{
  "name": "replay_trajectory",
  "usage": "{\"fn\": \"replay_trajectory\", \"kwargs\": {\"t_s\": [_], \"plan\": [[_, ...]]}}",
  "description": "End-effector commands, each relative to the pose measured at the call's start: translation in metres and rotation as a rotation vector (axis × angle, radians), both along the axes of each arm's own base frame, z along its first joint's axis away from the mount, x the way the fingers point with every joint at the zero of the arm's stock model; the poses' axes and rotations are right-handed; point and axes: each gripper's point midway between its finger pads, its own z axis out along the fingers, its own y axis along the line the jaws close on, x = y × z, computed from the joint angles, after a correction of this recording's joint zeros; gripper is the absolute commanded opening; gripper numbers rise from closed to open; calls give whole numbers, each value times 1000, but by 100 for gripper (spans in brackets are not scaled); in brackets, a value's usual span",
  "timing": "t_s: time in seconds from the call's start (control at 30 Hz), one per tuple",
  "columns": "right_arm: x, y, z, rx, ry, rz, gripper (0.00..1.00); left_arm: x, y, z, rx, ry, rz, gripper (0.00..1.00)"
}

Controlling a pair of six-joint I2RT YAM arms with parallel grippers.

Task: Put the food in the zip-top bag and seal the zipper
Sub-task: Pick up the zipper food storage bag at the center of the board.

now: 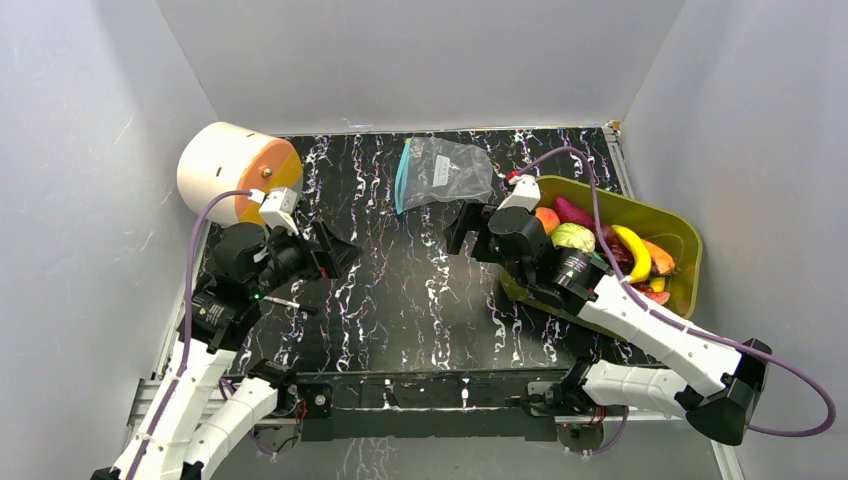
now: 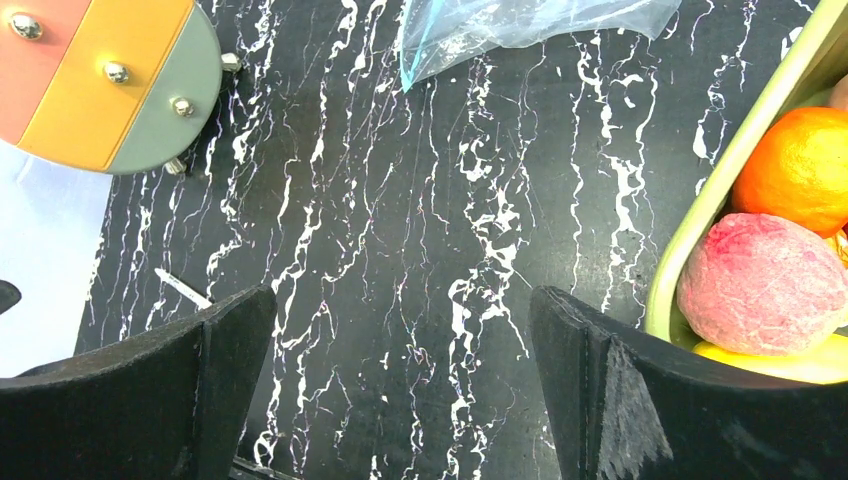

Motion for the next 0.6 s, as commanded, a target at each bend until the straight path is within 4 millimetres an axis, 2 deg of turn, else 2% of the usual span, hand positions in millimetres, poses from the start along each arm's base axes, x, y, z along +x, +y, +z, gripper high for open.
{"fn": "replay_trajectory", "kwargs": {"t_s": [0.0,0.27,0.57], "plan": [[5,1,27,72,-70,-24,98,-2,-1,0,-15,1,-11,98],[7,-2,34,52,-103,-26,98,0,2,-6,16,6,-1,98],[16,-19,41,-41,-116,-103,98,5,7,-12,44,-7,24,98]]}}
